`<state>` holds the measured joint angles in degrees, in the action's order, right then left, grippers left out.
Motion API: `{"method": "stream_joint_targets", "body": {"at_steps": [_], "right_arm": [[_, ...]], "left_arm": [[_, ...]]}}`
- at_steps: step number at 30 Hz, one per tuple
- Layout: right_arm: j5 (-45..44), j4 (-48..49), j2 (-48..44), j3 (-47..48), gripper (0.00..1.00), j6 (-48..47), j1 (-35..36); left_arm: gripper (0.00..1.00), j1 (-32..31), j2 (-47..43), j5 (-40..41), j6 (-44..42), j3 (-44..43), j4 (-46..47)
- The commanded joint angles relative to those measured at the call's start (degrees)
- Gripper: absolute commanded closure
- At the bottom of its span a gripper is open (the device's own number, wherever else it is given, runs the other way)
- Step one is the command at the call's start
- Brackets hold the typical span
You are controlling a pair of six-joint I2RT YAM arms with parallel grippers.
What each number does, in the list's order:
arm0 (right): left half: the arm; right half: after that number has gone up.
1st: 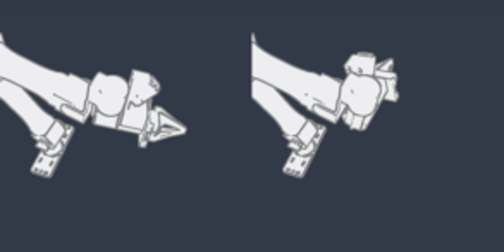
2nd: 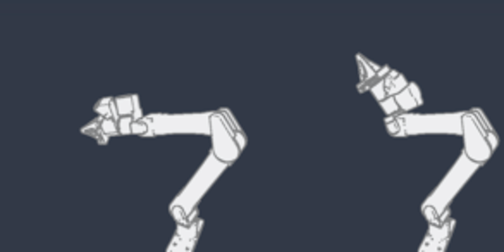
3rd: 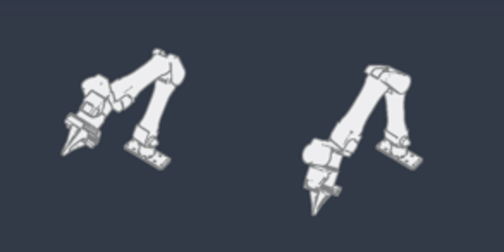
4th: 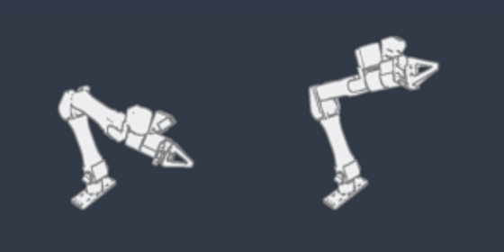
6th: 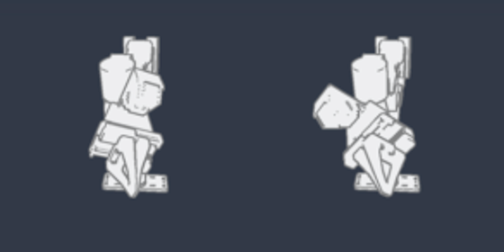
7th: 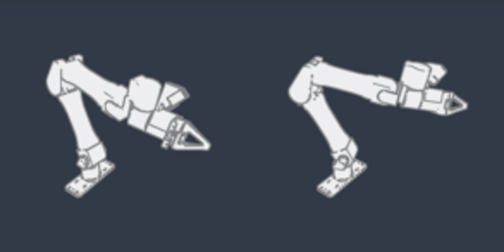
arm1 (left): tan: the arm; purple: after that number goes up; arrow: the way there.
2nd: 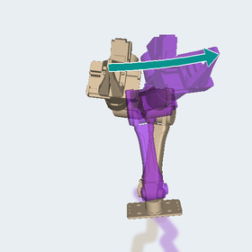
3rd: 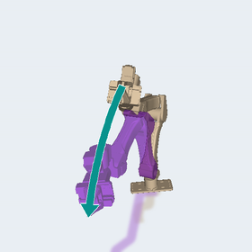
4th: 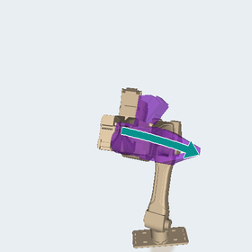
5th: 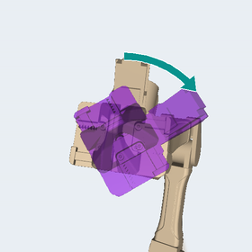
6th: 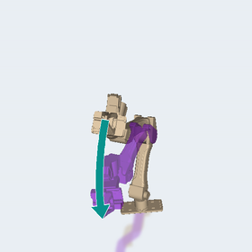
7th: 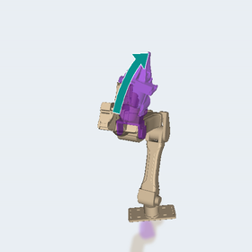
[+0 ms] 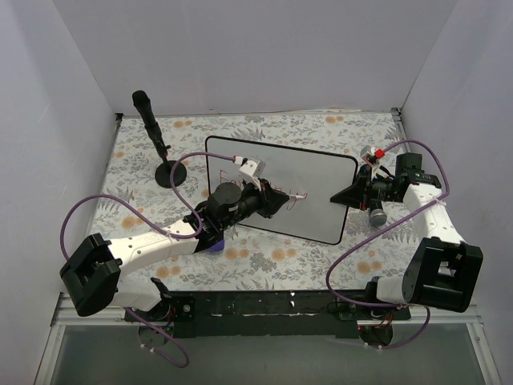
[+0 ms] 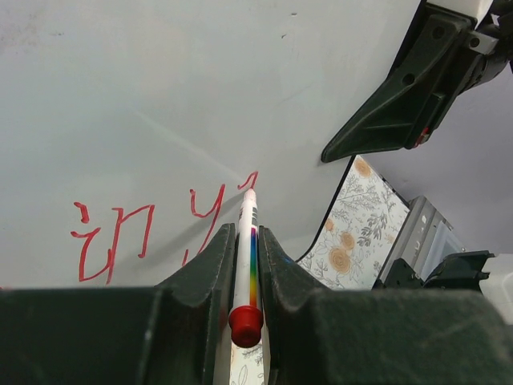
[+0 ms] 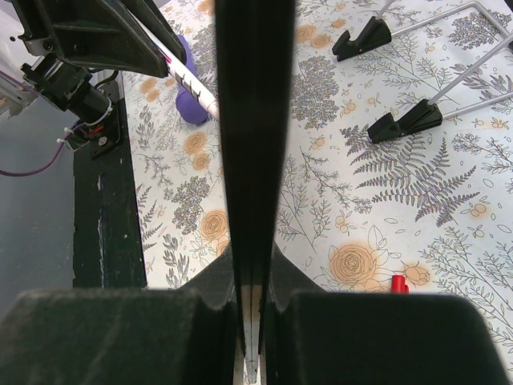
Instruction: Write a sentence on the whiteboard
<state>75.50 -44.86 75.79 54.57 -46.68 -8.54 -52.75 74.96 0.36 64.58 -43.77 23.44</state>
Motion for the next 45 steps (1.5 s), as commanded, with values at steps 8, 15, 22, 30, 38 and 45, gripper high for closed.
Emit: {"method": "stream_joint_targets", "body": {"at_steps": [8,15,22,30,38,45], "right_arm": [[-1.3,0.0,-0.7,1.1,0.99,-1.7,0.4],[-1.4,0.0,-0.6,1.0,0.99,-1.7,0.5],[-1.4,0.0,-0.8,1.0,0.99,-1.7,0.5],[-1.4,0.0,-0.6,1.1,0.99,-1.7,0.4],[-1.4,-0.1,-0.6,1.1,0.99,-1.7,0.4],[-1.4,-0.1,-0.6,1.1,0.99,-1.7,0.4]], "left_arm": [[1.00,-0.1,-1.3,3.9,-0.8,-0.3,-4.1],[1.00,0.0,-2.3,6.1,-1.6,-0.8,-4.8],[1.00,0.0,-2.8,7.2,-2.0,-1.6,-4.6],[1.00,-0.1,-3.2,7.4,-2.4,-2.4,-4.4],[1.00,0.0,-3.4,7.7,-3.1,-3.2,-4.6],[1.00,-0.1,-3.2,7.0,-3.1,-4.0,-4.4]]}}
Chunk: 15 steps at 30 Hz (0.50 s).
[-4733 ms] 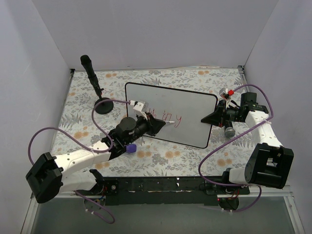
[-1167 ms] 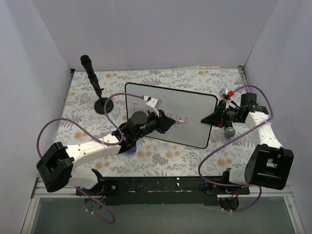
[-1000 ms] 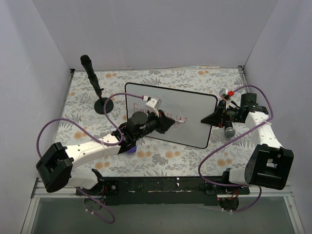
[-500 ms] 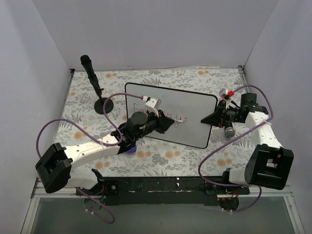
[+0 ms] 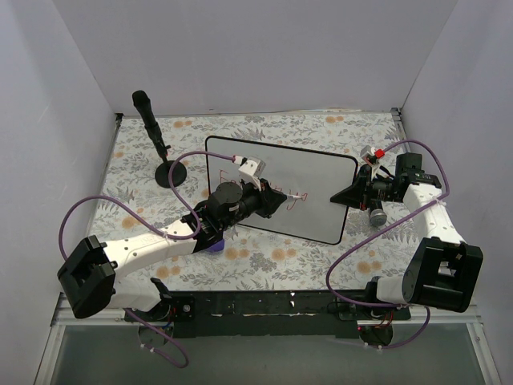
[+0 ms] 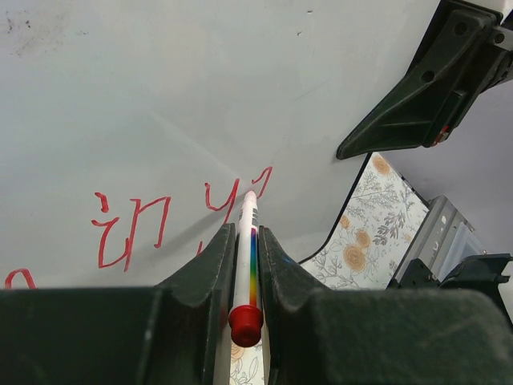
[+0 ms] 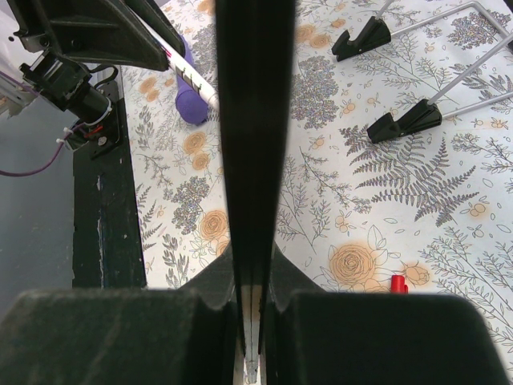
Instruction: Write a sentence on the whiteboard
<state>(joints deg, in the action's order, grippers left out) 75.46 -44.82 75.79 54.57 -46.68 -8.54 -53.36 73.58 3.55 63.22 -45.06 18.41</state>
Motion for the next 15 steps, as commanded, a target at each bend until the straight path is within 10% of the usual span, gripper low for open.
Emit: {"method": "stream_joint_targets", "body": {"at_steps": [1,15], "right_arm": [[-1.4,-0.1,-0.6,1.1,0.99,-1.7,0.4],[-1.5,0.0,-0.7,1.1,0.99,-1.7,0.4]], "left_arm": [[1.00,0.6,-1.8,3.7,-1.8,-2.8,0.8],[1.00,0.5,-2.5,0.2,-1.6,-3.5,2.0]]}}
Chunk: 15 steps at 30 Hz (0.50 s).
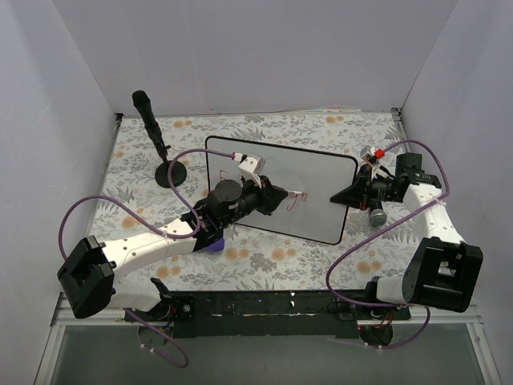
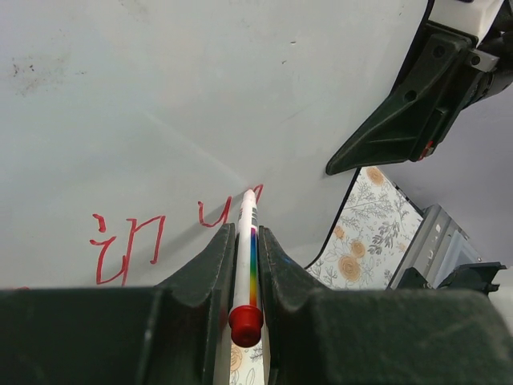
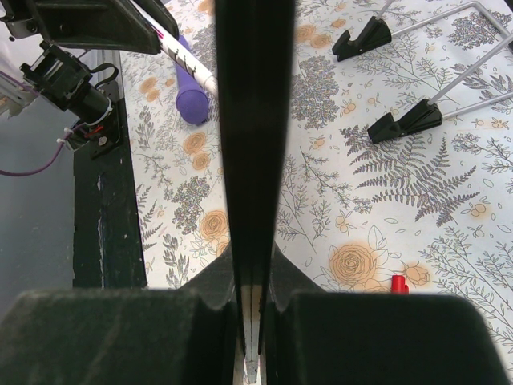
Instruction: Write a sentence on the whiteboard
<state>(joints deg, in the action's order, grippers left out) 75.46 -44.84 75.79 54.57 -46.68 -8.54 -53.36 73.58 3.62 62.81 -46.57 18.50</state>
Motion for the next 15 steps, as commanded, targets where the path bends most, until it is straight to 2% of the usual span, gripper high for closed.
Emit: {"method": "stream_joint_targets", "body": {"at_steps": [1,7,15], "right_arm": [[-1.5,0.0,-0.7,1.0,0.99,-1.7,0.4],[-1.5,0.0,-0.7,1.0,0.99,-1.7,0.5],[-1.5,0.0,-0.8,1.0,0.99,-1.7,0.4]], "left_arm": [[1.00,0.5,-2.7,-0.8,-1.1,-1.4,2.4],[1.00,0.5,-4.9,-7.1,0.0,0.3,4.3],[1.00,0.6,-3.0,-7.1,1.4,1.0,6.8]]}}
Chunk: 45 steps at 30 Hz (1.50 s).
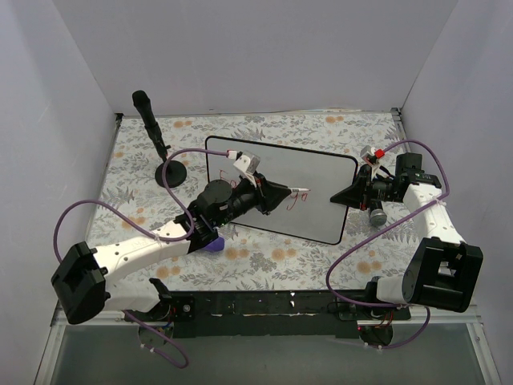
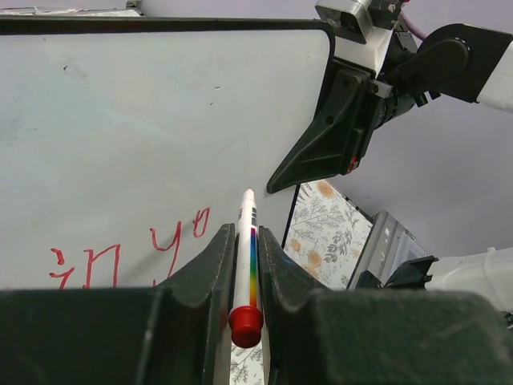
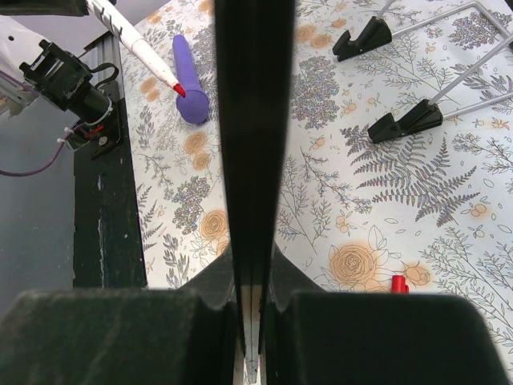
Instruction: Write a sentence on the whiteboard
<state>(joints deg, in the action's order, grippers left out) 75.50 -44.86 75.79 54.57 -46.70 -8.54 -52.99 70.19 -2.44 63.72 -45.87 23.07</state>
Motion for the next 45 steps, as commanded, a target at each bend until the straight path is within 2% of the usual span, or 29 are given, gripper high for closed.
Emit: {"method": "stream_joint_targets", "body": {"at_steps": [1,12,23,45], "right_arm": [[-1.5,0.0,-0.8,1.0,0.99,-1.6,0.4],[-1.5,0.0,-0.6,1.0,0.99,-1.6,0.4],[-1.4,0.0,-0.6,1.1,0.99,-1.6,0.5],[-1.4,0.0,-0.6,1.1,0.99,-1.6,0.4]], "left_arm": [[1.00,0.2,0.8,-1.3,0.5,0.2,2.4],[1.00,0.3,5.3,0.3,0.0,-1.5,2.6],[1.00,0.2,4.9,3.6,-1.0,-0.6,1.7],[1.00,0.2,5.6,3.1,-1.1,0.1,-2.2]]}}
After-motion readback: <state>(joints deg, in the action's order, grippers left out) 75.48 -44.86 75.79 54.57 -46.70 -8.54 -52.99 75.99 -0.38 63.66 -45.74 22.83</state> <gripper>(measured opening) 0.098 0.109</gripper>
